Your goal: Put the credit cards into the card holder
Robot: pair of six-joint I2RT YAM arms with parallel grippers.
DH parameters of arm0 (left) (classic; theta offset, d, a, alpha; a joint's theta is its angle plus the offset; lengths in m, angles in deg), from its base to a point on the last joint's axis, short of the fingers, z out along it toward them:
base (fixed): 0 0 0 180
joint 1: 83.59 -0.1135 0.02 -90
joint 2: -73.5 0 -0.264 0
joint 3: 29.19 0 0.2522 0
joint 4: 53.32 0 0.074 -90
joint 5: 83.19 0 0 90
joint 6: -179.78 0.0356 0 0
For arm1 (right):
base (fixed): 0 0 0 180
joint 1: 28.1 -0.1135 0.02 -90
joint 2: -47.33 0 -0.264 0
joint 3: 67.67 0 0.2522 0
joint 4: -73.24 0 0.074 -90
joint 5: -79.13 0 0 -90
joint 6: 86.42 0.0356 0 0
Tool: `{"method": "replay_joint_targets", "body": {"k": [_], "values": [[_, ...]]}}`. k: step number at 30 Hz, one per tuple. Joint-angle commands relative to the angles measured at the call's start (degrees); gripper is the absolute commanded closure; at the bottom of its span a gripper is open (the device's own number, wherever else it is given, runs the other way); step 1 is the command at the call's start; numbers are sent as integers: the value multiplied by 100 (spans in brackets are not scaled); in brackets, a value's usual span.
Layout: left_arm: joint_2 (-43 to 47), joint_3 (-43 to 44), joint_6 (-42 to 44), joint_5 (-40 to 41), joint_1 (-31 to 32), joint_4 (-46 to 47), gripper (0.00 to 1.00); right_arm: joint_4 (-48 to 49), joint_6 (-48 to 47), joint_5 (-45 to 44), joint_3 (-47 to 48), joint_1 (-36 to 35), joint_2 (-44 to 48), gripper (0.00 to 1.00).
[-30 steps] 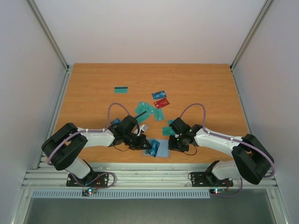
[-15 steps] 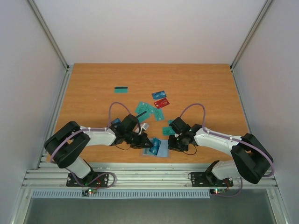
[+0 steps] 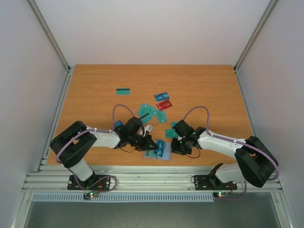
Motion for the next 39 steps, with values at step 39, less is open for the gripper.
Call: {"method": "replay_joint_targets", "body": {"k": [39], "values": [[-232, -346, -659, 633, 461, 680, 100, 322, 456, 364, -289, 14, -224, 91]]}}
